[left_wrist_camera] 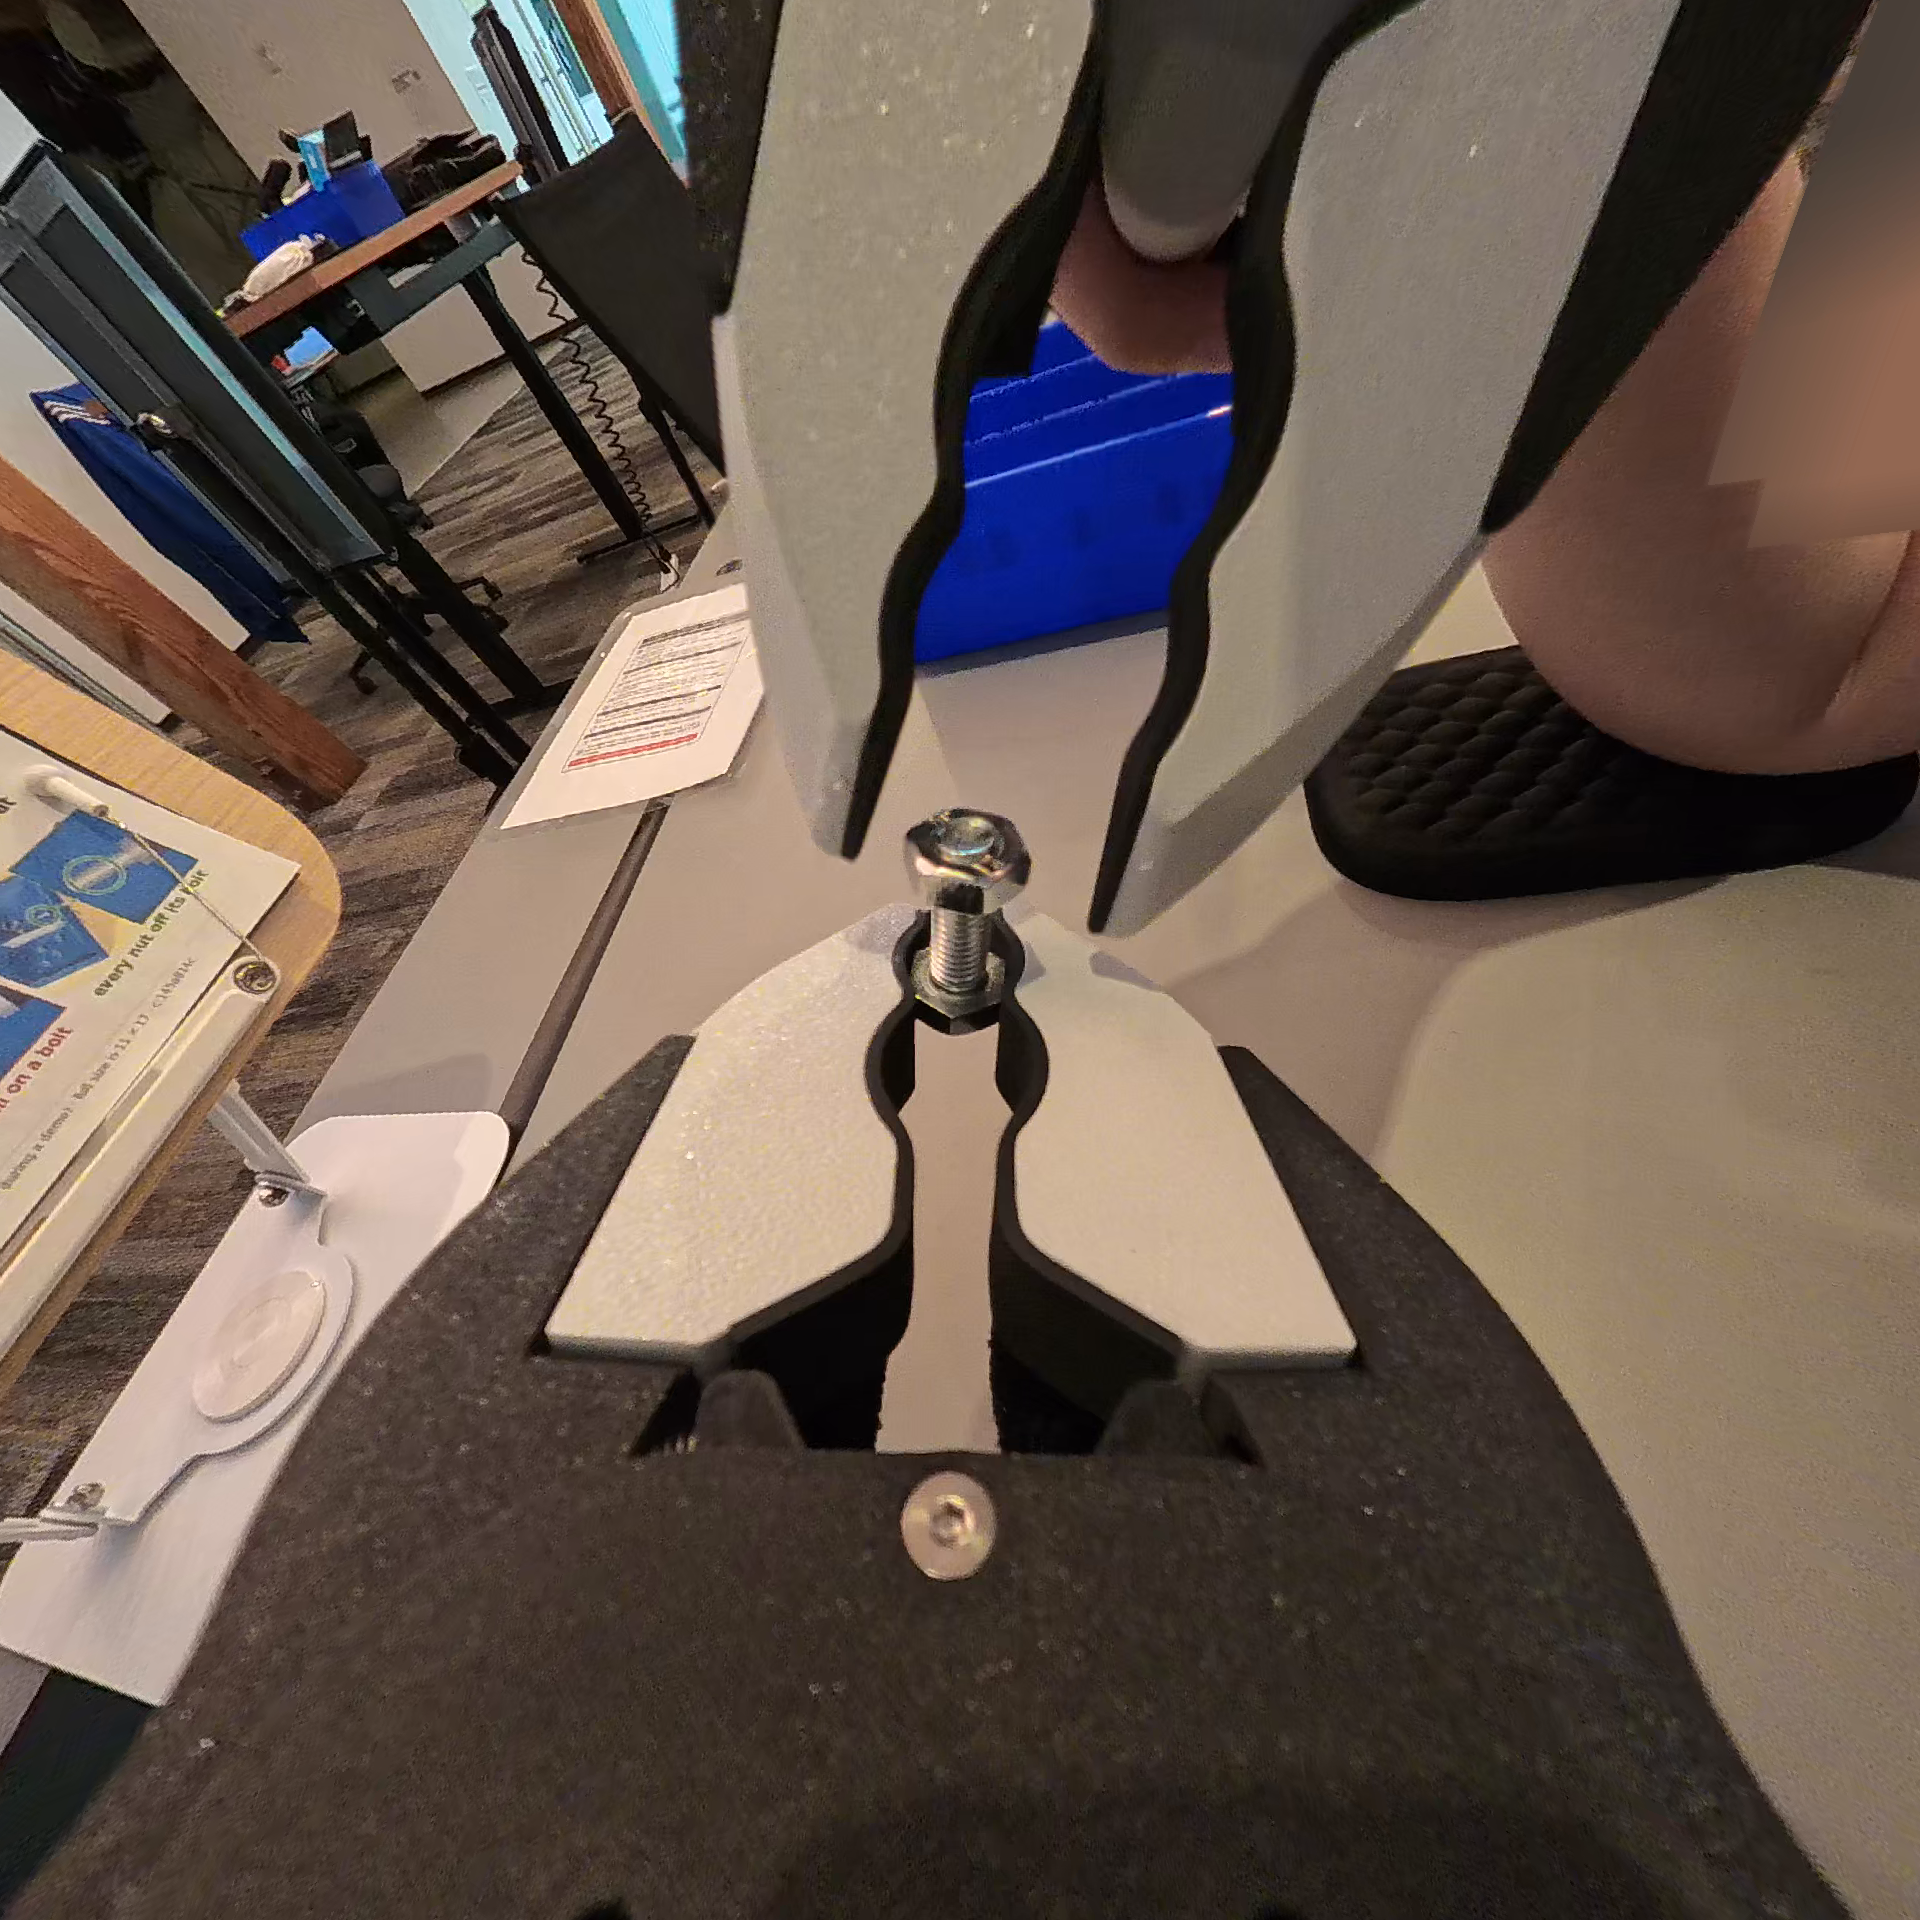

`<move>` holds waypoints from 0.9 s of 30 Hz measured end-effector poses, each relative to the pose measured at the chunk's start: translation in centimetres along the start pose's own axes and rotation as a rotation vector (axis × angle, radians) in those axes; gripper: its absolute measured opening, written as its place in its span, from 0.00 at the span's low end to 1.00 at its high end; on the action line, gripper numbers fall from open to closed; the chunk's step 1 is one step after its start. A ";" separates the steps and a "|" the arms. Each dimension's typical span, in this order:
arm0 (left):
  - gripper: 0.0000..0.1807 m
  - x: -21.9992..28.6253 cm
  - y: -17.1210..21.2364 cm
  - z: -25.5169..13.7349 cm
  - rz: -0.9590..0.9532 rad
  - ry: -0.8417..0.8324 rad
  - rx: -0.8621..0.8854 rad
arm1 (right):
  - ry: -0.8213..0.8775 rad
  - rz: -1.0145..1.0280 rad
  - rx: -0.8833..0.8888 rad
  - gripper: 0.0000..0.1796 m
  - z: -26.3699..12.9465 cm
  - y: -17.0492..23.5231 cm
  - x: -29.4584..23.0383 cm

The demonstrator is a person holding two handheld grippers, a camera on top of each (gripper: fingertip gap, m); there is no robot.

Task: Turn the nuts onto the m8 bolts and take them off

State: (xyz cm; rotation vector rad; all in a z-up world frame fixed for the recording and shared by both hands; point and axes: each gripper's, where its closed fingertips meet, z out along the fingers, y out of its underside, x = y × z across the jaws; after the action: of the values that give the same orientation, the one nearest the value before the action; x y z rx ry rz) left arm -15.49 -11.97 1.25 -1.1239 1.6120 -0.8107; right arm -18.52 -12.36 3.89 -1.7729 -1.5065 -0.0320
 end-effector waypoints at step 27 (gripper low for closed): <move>0.05 -0.1 0.0 -0.2 0.000 -0.003 -0.006 | -0.040 0.004 -0.029 0.13 -0.2 1.0 -0.4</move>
State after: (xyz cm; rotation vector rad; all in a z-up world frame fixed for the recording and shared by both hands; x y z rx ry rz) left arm -15.65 -11.90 1.34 -1.1287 1.6127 -0.8044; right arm -17.68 -12.84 3.28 -1.8090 -1.5381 -0.0161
